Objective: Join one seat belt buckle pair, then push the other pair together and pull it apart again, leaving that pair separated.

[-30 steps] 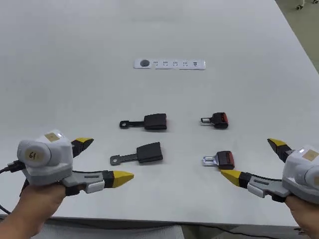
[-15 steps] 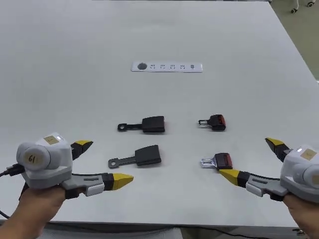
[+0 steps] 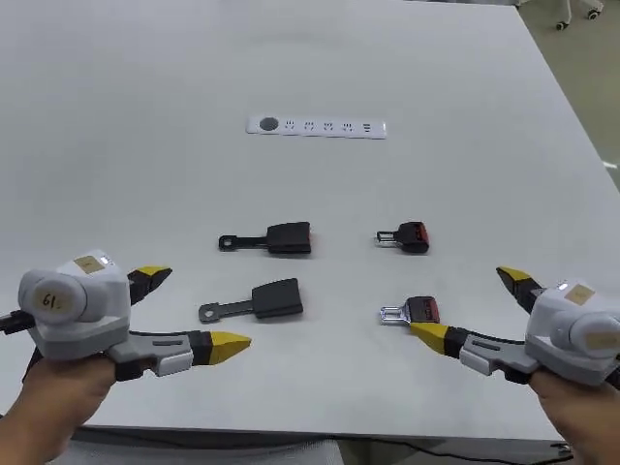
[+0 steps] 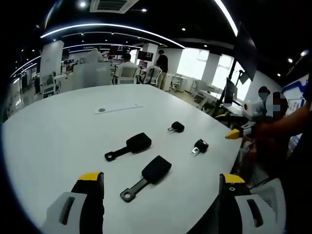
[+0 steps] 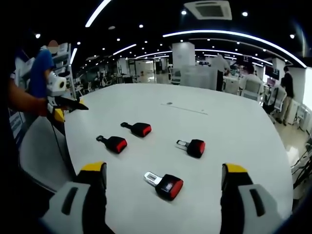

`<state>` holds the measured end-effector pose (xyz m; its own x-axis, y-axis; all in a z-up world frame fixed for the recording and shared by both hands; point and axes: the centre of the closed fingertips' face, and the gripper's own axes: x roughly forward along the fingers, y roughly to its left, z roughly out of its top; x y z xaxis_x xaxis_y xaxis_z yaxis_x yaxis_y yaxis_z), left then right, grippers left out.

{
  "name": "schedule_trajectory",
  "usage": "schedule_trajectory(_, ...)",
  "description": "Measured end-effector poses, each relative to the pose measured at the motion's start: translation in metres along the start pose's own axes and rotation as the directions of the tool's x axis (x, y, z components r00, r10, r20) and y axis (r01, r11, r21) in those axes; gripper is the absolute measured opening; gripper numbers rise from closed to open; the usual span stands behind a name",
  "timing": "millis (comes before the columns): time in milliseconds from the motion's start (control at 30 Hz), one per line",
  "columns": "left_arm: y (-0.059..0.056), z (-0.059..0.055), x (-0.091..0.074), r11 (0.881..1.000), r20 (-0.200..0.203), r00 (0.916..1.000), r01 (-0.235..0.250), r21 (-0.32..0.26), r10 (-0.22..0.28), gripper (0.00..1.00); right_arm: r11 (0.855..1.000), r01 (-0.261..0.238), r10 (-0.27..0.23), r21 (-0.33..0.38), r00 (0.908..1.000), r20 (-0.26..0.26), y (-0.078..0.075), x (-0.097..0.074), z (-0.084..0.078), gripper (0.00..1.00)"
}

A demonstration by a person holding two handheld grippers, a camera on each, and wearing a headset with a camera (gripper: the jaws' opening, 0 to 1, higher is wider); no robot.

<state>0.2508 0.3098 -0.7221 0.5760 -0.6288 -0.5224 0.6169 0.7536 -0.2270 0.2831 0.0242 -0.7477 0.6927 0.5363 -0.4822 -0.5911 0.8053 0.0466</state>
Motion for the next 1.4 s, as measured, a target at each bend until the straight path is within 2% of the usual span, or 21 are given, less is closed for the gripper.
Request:
schedule_trajectory(467,0.0043,0.0021,0.0032,1.000,-0.003,1.0000,0.005,-0.005,-0.005,1.00,1.000,-0.009,0.009,0.000,0.9999,0.010,-0.0024,0.0024,0.0038,1.00)
schedule_trajectory(1067,0.0054,-0.0013,-0.0005,1.000,-0.019,0.9998,0.007,0.000,-0.007,1.00,0.999,-0.027,0.027,-0.019,0.9996,0.010,0.0005,0.0043,0.0060,1.00)
schedule_trajectory(1200,0.0038,-0.0044,-0.0011,1.000,-0.036,0.9993,0.013,0.014,-0.013,1.00,0.999,-0.045,0.046,-0.027,0.9989,0.014,0.0032,0.0043,0.0072,1.00)
schedule_trajectory(1400,0.0034,-0.0051,0.0000,1.000,-0.038,0.9992,0.016,0.019,-0.016,1.00,0.996,-0.079,0.079,-0.047,0.9968,0.002,0.0069,0.0050,0.0052,0.98)
